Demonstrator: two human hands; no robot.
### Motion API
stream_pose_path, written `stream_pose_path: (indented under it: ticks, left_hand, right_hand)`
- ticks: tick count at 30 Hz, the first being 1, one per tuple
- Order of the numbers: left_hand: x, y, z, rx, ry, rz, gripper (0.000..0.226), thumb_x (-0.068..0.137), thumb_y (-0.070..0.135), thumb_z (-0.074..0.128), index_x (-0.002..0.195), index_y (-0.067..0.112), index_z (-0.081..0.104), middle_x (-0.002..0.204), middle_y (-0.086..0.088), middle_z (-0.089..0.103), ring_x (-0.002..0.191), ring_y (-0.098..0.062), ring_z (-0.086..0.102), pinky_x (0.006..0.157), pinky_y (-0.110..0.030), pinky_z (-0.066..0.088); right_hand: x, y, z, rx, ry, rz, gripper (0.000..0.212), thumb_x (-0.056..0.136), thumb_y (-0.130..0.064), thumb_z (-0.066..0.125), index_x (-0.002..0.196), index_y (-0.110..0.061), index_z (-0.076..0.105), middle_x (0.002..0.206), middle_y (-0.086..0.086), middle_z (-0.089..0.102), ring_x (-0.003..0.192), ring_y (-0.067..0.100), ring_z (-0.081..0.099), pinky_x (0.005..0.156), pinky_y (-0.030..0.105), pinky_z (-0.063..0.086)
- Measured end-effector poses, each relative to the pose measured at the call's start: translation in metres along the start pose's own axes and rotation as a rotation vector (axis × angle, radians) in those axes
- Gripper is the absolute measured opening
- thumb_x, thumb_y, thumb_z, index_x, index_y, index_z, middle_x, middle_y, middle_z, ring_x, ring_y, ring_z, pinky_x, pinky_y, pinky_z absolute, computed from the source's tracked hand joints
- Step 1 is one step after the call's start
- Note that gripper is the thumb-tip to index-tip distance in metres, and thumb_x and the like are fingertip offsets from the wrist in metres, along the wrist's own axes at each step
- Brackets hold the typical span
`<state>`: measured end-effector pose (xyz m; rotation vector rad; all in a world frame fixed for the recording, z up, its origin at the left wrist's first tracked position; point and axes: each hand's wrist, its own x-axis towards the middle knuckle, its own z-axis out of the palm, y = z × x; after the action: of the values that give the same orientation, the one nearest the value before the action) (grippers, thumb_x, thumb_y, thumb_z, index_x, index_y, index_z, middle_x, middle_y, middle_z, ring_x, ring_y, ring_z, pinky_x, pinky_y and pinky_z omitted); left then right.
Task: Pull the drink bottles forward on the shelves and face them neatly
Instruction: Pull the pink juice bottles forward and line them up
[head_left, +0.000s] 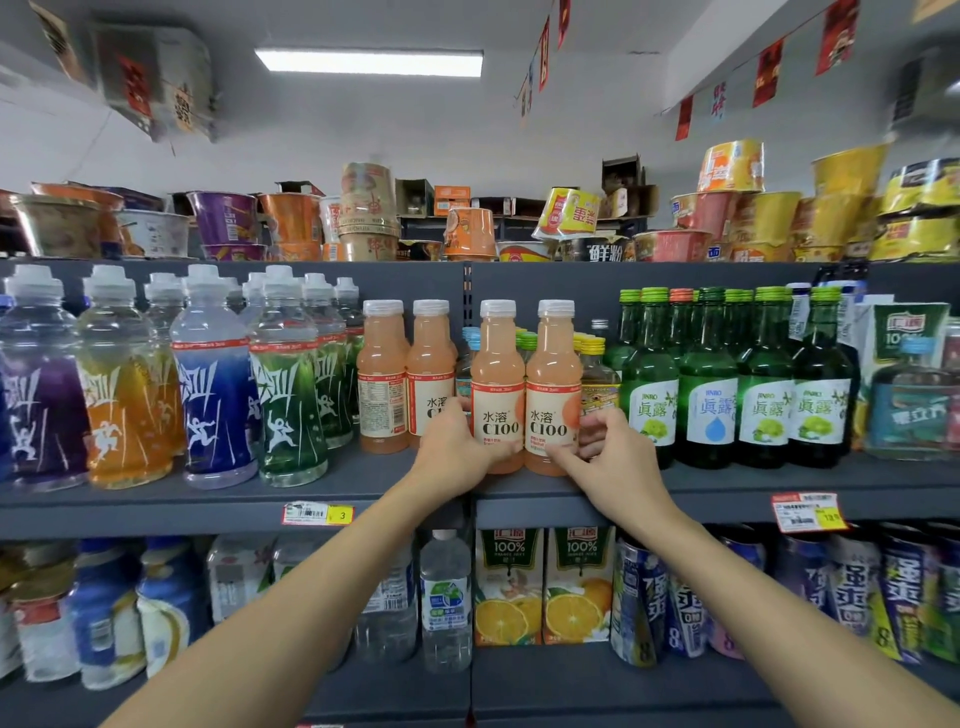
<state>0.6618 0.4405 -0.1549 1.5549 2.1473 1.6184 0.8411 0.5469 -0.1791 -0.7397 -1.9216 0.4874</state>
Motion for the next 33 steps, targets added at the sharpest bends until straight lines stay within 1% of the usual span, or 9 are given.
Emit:
stream_pose_path:
  ticks: [2, 6, 8, 10, 12, 16, 19, 28, 33]
  left_hand:
    - [-0.001, 0.000, -0.005, -0.001, -0.027, 0.008, 0.069, 0.069, 0.032, 0.090, 0.123, 0.018, 0.048, 0.096, 0.018, 0.060, 0.085, 0.008, 0.057, 0.066, -0.008, 0.044]
    - [-0.004, -0.003, -0.009, 0.041, -0.027, 0.043, 0.072, 0.073, 0.036, 0.087, 0.131, 0.017, 0.049, 0.109, 0.010, 0.065, 0.100, -0.006, 0.064, 0.066, -0.005, 0.044]
    - [-0.005, -0.004, -0.006, 0.061, 0.020, 0.050, 0.074, 0.071, 0.039, 0.088, 0.129, 0.012, 0.051, 0.115, 0.003, 0.067, 0.103, -0.010, 0.065, 0.075, -0.013, 0.052]
    - [-0.005, -0.004, -0.004, 0.094, 0.052, 0.050, 0.069, 0.071, 0.041, 0.089, 0.122, 0.011, 0.055, 0.114, -0.001, 0.069, 0.104, -0.013, 0.066, 0.087, -0.032, 0.056]
    - [-0.004, -0.005, -0.003, 0.096, 0.047, 0.058, 0.059, 0.072, 0.041, 0.088, 0.116, 0.013, 0.059, 0.112, 0.000, 0.071, 0.103, -0.014, 0.067, 0.090, -0.037, 0.055]
    - [0.001, -0.005, -0.004, 0.103, 0.021, 0.076, 0.046, 0.076, 0.035, 0.086, 0.112, 0.017, 0.064, 0.109, 0.001, 0.073, 0.101, -0.014, 0.067, 0.084, -0.028, 0.053]
    - [0.002, -0.006, -0.003, 0.114, 0.031, 0.096, 0.040, 0.077, 0.033, 0.084, 0.109, 0.019, 0.065, 0.108, 0.000, 0.073, 0.101, -0.015, 0.067, 0.083, -0.028, 0.052]
    - [0.000, -0.009, -0.004, 0.096, 0.021, 0.110, 0.042, 0.079, 0.033, 0.084, 0.112, 0.019, 0.063, 0.111, 0.000, 0.072, 0.101, -0.014, 0.066, 0.079, -0.022, 0.046]
    - [0.000, -0.012, -0.021, 0.178, 0.098, 0.166, 0.044, 0.086, 0.045, 0.073, 0.117, 0.017, 0.061, 0.091, 0.015, 0.062, 0.086, -0.006, 0.061, 0.067, -0.014, 0.040]
  right_hand:
    - [0.001, 0.000, 0.001, -0.003, -0.002, -0.001, 0.049, 0.076, -0.044, 0.085, 0.106, -0.024, 0.052, 0.091, -0.013, 0.062, 0.075, 0.000, 0.061, 0.066, 0.005, 0.045]
    - [0.007, -0.001, 0.002, -0.062, 0.002, -0.014, 0.049, 0.070, -0.049, 0.088, 0.095, -0.028, 0.052, 0.085, -0.014, 0.062, 0.072, -0.002, 0.059, 0.059, 0.011, 0.044]
    - [0.010, -0.002, 0.001, -0.122, 0.001, 0.003, 0.049, 0.067, -0.057, 0.086, 0.090, -0.034, 0.049, 0.082, -0.014, 0.061, 0.074, -0.002, 0.058, 0.060, 0.016, 0.043]
    - [0.011, -0.002, 0.002, -0.150, 0.005, 0.017, 0.050, 0.065, -0.063, 0.084, 0.084, -0.038, 0.046, 0.077, -0.014, 0.060, 0.072, -0.002, 0.057, 0.059, 0.019, 0.042]
    - [0.012, -0.002, 0.002, -0.156, 0.001, 0.020, 0.049, 0.065, -0.063, 0.084, 0.081, -0.038, 0.046, 0.074, -0.013, 0.060, 0.071, -0.002, 0.057, 0.058, 0.020, 0.042]
    - [0.017, -0.006, 0.004, -0.193, -0.027, 0.032, 0.048, 0.067, -0.061, 0.084, 0.082, -0.034, 0.047, 0.069, -0.012, 0.063, 0.070, 0.003, 0.059, 0.063, 0.029, 0.050]
    - [0.018, -0.008, 0.005, -0.205, -0.040, 0.039, 0.048, 0.067, -0.060, 0.084, 0.082, -0.031, 0.049, 0.068, -0.010, 0.063, 0.069, 0.006, 0.060, 0.063, 0.033, 0.052]
    - [0.017, -0.014, 0.003, -0.254, -0.068, 0.022, 0.040, 0.071, -0.058, 0.082, 0.073, -0.029, 0.055, 0.071, -0.013, 0.063, 0.073, 0.009, 0.063, 0.067, 0.036, 0.055]
    - [0.013, -0.030, 0.002, -0.297, 0.005, -0.130, 0.039, 0.076, -0.065, 0.073, 0.070, -0.031, 0.056, 0.062, -0.017, 0.060, 0.065, -0.002, 0.058, 0.058, 0.024, 0.047]
